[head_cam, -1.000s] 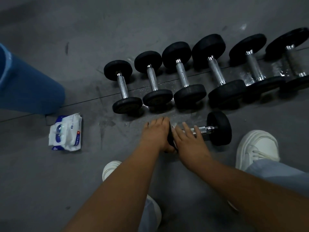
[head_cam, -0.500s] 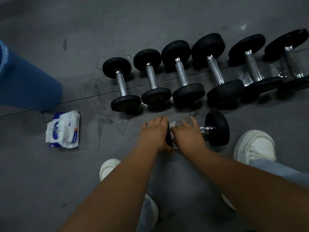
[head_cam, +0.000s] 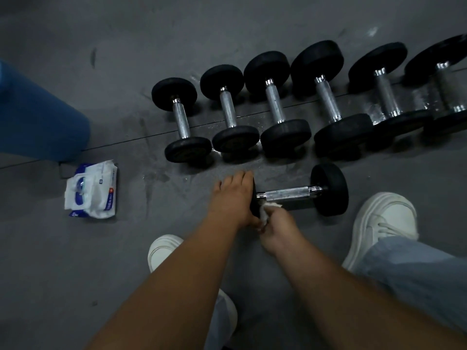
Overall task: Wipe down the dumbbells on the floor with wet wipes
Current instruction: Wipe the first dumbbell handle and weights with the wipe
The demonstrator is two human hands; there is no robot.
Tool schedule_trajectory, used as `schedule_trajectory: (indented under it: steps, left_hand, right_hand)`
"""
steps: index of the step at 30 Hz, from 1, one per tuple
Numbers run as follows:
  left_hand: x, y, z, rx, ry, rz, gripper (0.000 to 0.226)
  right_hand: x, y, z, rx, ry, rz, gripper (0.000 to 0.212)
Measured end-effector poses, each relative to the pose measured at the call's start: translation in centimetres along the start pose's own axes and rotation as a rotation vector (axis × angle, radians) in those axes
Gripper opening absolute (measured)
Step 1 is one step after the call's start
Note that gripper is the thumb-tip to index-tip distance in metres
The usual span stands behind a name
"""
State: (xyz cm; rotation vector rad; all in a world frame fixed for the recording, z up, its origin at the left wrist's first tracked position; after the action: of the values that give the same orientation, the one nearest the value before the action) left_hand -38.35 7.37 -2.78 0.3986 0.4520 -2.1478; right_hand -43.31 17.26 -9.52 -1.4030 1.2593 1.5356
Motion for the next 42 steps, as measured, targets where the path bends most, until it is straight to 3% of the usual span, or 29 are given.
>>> schedule_trajectory:
  steps: [3, 8, 14, 16, 21, 23, 26, 28, 30, 33, 38, 40, 42]
  left_hand:
    - [0.4, 0.0, 0.3, -0.005, -0.008, 0.005, 0.118]
    - [0.2, 0.0, -0.3, -0.013, -0.015, 0.015, 0.119]
    - [0.1, -0.1, -0.2, -0.020, -0.015, 0.023, 0.116]
    - [0.1, 0.1, -0.2, -0.024, -0.009, 0.022, 0.118]
    - [0.2, 0.1, 0.1, -0.026, 0.043, 0.020, 0.120]
    - [0.2, 0.2, -0.1, -0.040, 0.045, 0.022, 0.120]
    - [0.1, 0.1, 0.0, -0.026, 0.043, 0.011, 0.118]
    - [0.1, 0.0, 0.2, -0.022, 0.049, 0.011, 0.118]
    - [0.3, 0.0, 0.2, -0.022, 0.047, 0.015, 0.118]
    - [0.3, 0.0, 0.2, -0.001, 0.046, 0.021, 0.118]
    - [0.5, -0.1, 0.5, 0.014, 0.056, 0.002, 0.119]
    - [0.7, -0.1, 0.5, 0.025, 0.060, 0.004, 0.117]
    - [0.8, 0.0, 0.6, 0.030, 0.058, 0.007, 0.115]
  right_hand:
    - [-0.8, -0.9, 0.0, 0.037, 0.015, 0.003, 0.021]
    - [-0.4, -0.9, -0.6, -0.110, -0.056, 0.028, 0.023]
    - [-1.8, 0.1, -0.5, -0.256, 0.007, 0.058, 0.019]
    - [-1.8, 0.9, -0.3, -0.476, 0.021, 0.238, 0.016]
    - [-4.0, 5.4, -0.8, -1.171, 0.010, 1.249, 0.014]
    - [-4.2, 5.3, -2.2, -1.455, 0.004, 1.467, 0.019]
    - [-3.8, 3.8, -0.3, -1.777, -0.059, 1.547, 0.056]
    - [-3.5, 3.4, 1.2, -1.911, -0.055, 1.635, 0.069]
    - [-3.5, 4.5, 0.2, -2.030, -0.083, 1.688, 0.072]
    - [-2.6, 5.5, -2.6, -2.205, -0.074, 1.511, 0.073]
    - [-4.0, 3.4, 1.5, -2.177, -0.058, 1.547, 0.072]
    - [-3.5, 4.2, 0.4, -2.198, -0.051, 1.608, 0.071]
    - [-3.1, 5.3, -2.0, -2.219, -0.071, 1.555, 0.069]
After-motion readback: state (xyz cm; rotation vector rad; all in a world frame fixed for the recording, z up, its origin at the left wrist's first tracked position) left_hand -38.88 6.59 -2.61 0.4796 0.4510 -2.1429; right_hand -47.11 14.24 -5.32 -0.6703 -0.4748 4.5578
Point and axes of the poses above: each hand's wrist, its own x-axis towards the middle knuckle, its own z-axis out of the back of the hand, y = z × x, the point moved 5 cm from there along x, towards the middle knuckle, and after that the axes turned 9 degrees about -y, right-handed, at the moved point
